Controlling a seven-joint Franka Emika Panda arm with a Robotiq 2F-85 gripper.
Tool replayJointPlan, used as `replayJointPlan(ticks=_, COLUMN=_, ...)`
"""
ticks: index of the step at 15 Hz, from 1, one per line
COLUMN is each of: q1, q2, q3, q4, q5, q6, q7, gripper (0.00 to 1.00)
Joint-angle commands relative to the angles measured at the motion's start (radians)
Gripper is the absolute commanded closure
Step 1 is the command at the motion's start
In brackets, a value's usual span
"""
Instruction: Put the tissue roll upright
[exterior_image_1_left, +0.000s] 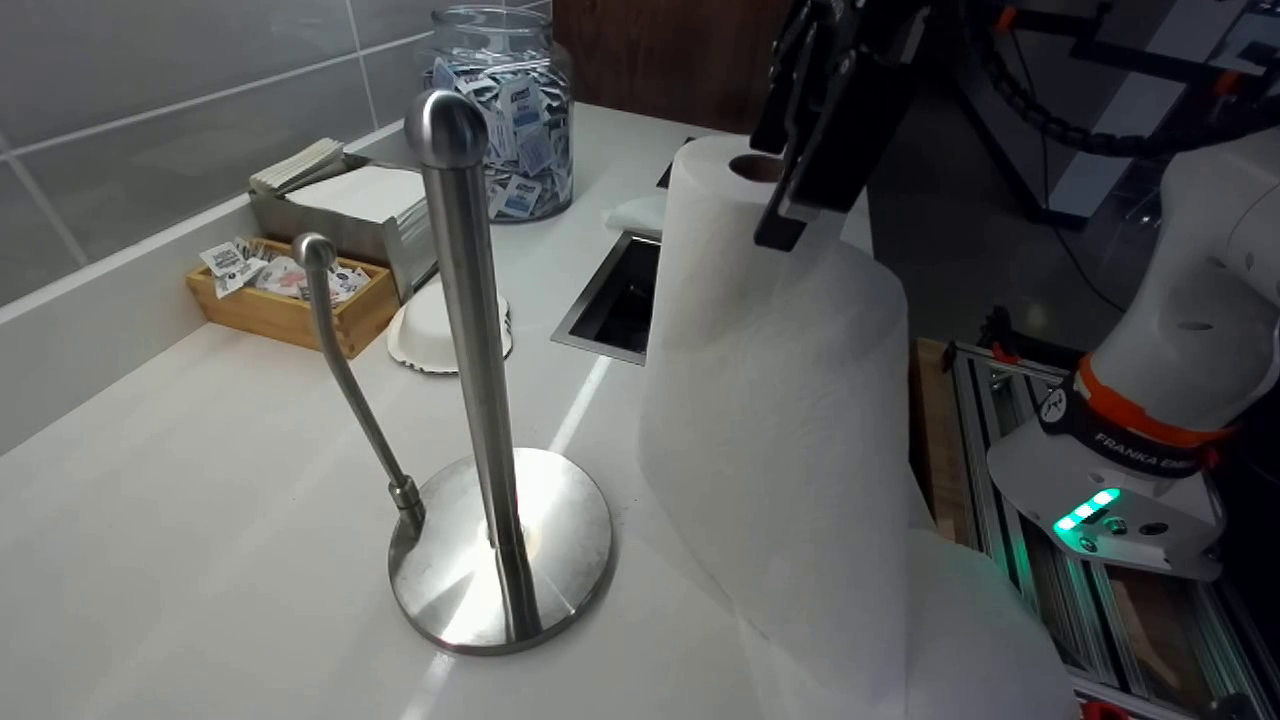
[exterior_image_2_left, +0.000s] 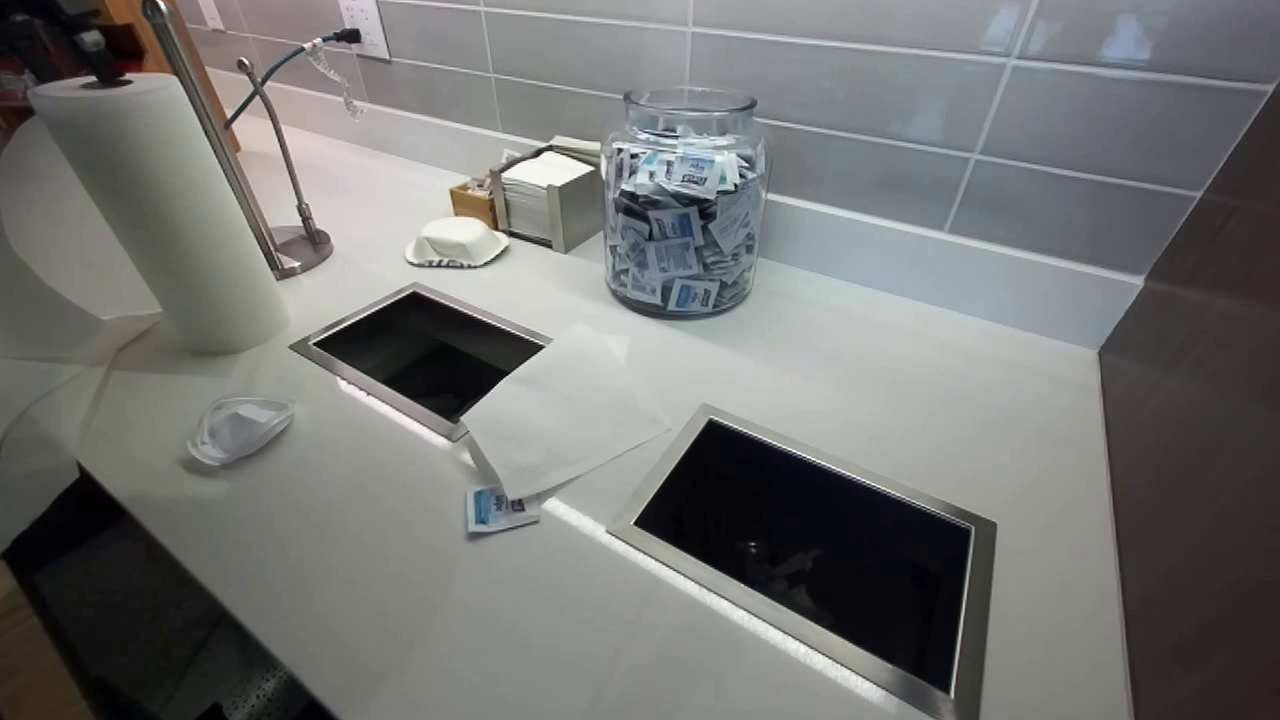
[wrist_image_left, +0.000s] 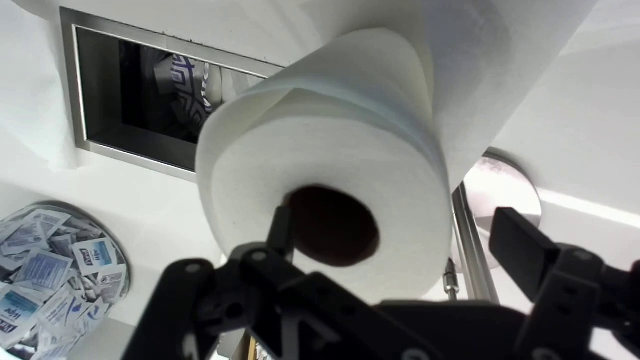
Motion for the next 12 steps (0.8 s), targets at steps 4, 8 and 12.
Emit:
replayJointPlan(ticks=4, q1=-0.005, q2=-0.023, q3=0.004, q4=-0.026, q5=0.002, q6=0.116, q7=0.143, gripper=0.0)
replayJointPlan(ticks=8, q1=-0.027, q2=-0.029, q3=0.019, q4=-0.033, q5=-0.036, q6=0.161, q7=0.209, gripper=0.0)
replayJointPlan(ticks=12, q1=-0.063, q2=-0.038, q3=0.051, q4=-0.03, q5=-0.135, q6=0.139, q7=0.256, gripper=0.0)
